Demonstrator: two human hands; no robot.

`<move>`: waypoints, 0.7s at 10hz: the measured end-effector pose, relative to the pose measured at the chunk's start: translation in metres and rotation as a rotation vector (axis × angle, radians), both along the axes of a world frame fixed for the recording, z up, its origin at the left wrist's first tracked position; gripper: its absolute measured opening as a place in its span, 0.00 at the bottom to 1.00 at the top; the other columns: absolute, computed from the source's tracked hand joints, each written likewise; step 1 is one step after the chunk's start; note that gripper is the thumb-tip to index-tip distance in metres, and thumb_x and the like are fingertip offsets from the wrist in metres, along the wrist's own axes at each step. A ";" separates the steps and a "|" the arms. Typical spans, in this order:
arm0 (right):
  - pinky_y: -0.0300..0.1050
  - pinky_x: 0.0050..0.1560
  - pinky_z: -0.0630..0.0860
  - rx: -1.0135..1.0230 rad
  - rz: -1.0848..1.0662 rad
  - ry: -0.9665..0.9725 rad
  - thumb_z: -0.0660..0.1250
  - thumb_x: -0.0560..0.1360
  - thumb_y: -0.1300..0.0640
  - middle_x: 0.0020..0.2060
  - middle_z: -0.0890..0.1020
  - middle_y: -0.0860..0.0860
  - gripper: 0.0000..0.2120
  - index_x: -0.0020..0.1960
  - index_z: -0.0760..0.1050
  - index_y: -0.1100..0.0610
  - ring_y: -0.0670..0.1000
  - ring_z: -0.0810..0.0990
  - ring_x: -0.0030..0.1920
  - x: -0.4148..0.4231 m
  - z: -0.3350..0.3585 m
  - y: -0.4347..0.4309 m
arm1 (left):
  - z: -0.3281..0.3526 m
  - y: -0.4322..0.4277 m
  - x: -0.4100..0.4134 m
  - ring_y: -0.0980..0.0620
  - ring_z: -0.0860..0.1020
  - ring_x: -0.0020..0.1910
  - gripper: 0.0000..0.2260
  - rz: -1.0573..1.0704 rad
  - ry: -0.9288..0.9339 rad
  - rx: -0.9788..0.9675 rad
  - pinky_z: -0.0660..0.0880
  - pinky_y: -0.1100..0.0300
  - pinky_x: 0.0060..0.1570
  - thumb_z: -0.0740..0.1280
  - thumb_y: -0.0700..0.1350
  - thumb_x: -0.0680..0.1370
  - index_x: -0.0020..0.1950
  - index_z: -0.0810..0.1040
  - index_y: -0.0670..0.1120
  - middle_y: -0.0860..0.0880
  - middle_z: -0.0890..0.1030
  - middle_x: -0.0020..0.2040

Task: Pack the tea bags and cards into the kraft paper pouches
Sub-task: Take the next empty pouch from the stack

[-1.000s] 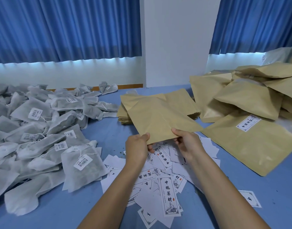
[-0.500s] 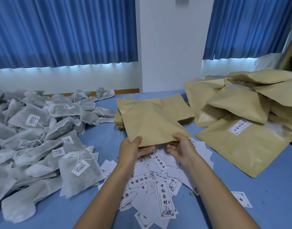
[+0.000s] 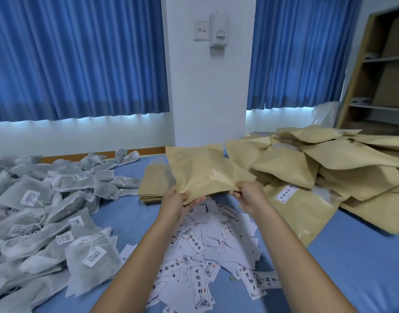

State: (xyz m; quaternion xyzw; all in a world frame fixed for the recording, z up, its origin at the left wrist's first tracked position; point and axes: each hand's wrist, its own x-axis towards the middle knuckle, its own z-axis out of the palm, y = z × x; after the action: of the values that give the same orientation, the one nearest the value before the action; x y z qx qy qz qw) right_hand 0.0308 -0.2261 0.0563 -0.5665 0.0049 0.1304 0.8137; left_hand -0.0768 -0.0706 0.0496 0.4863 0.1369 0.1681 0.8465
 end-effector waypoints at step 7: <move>0.34 0.36 0.75 0.145 -0.314 0.015 0.60 0.78 0.67 0.40 0.79 0.57 0.06 0.49 0.76 0.67 0.50 0.77 0.37 0.057 -0.055 0.051 | -0.033 0.060 0.094 0.43 0.78 0.49 0.10 -0.121 0.478 2.288 0.68 0.54 0.41 0.63 0.36 0.75 0.56 0.74 0.43 0.44 0.79 0.52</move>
State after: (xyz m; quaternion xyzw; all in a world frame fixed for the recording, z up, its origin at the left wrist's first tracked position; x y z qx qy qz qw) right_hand 0.0879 -0.1753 0.0010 -0.4975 0.0901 0.0058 0.8628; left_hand 0.0172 -0.0105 0.0161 0.9897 0.0382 0.0569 -0.1255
